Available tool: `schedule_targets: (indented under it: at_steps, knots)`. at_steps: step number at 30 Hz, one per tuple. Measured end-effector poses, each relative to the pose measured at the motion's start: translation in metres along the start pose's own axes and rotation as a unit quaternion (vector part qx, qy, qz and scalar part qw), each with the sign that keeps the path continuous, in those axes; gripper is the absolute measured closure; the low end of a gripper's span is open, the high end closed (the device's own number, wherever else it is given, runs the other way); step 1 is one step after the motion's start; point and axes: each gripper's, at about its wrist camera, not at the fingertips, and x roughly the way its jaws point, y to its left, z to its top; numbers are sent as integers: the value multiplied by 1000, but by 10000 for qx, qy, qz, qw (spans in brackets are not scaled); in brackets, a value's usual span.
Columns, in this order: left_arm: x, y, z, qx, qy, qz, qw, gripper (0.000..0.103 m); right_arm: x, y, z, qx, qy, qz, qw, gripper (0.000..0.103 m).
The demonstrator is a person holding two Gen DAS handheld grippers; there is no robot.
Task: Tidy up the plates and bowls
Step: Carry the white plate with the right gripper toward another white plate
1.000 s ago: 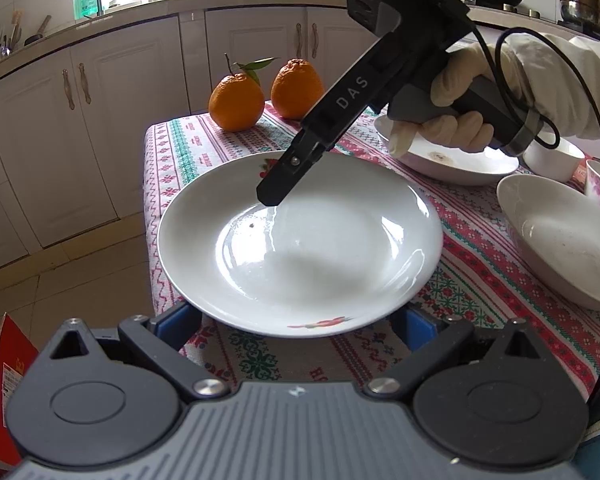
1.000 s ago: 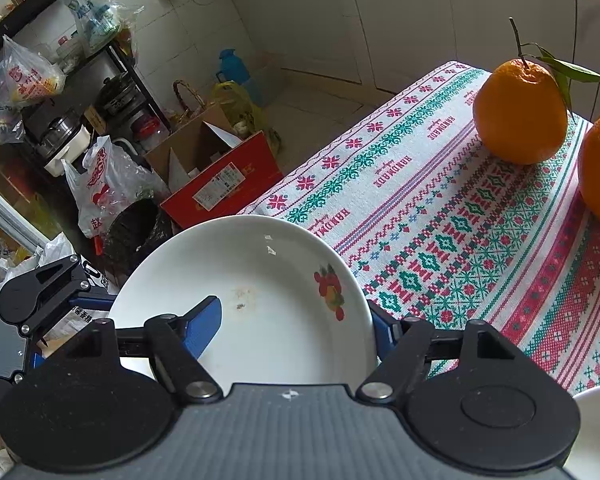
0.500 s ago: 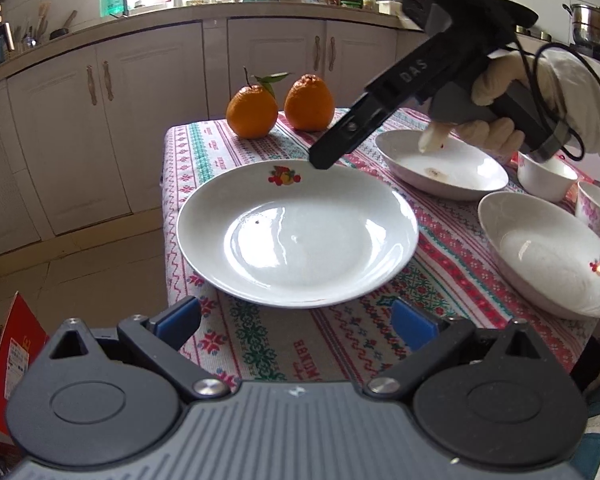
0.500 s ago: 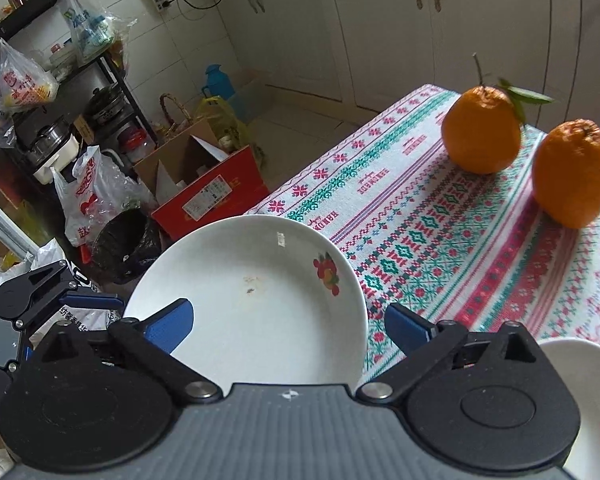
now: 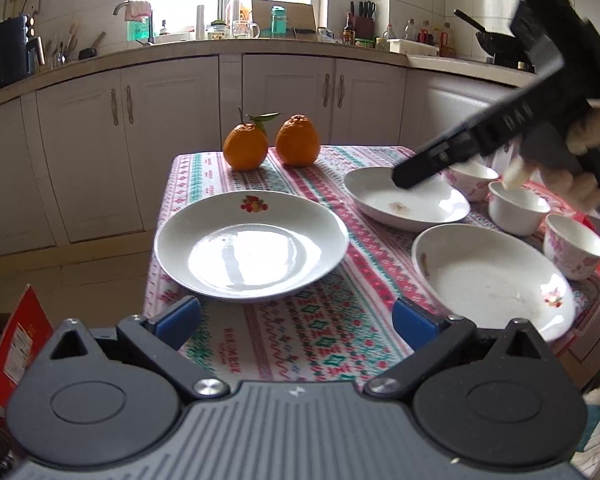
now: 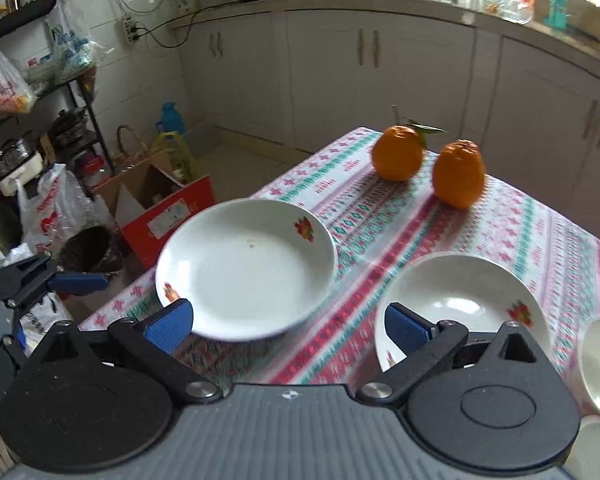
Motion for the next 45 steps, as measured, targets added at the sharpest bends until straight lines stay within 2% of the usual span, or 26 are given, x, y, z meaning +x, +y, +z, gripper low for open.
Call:
schedule_targets:
  at_steps: [7, 10, 13, 20, 25, 31, 37, 42, 45]
  knots:
    - [-2, -30, -7, 211, 36, -146, 9997, 1, -33, -2, -61, 608, -155, -520, 9967, 0]
    - [-2, -42, -7, 301, 44, -245, 9992, 1, -43, -2, -82, 778, -267, -879, 9927, 0]
    - [0, -55, -8, 481, 93, -362, 9981, 1, -50, -7, -99, 958, -278, -993, 9900, 0]
    - [8, -78, -17, 926, 303, -709, 9927, 1, -56, -32, -115, 1351, -151, -887, 9867, 0]
    - [19, -87, -20, 1148, 501, -962, 9874, 1, -53, -47, -113, 1298, 58, -742, 9887, 0]
    - [36, -95, -24, 1476, 705, -1224, 9789, 1, -37, -65, -104, 1405, 432, -349, 9885, 0]
    - [49, -98, -25, 1508, 759, -1512, 9740, 1, -26, -76, -100, 1466, 759, -114, 9862, 0]
    - [58, -101, -26, 1556, 786, -1711, 9697, 1, -17, -80, -97, 1349, 988, -100, 9859, 1]
    - [60, -102, -25, 1571, 777, -1802, 9679, 2, -13, -84, -96, 1327, 1078, -21, 9853, 5]
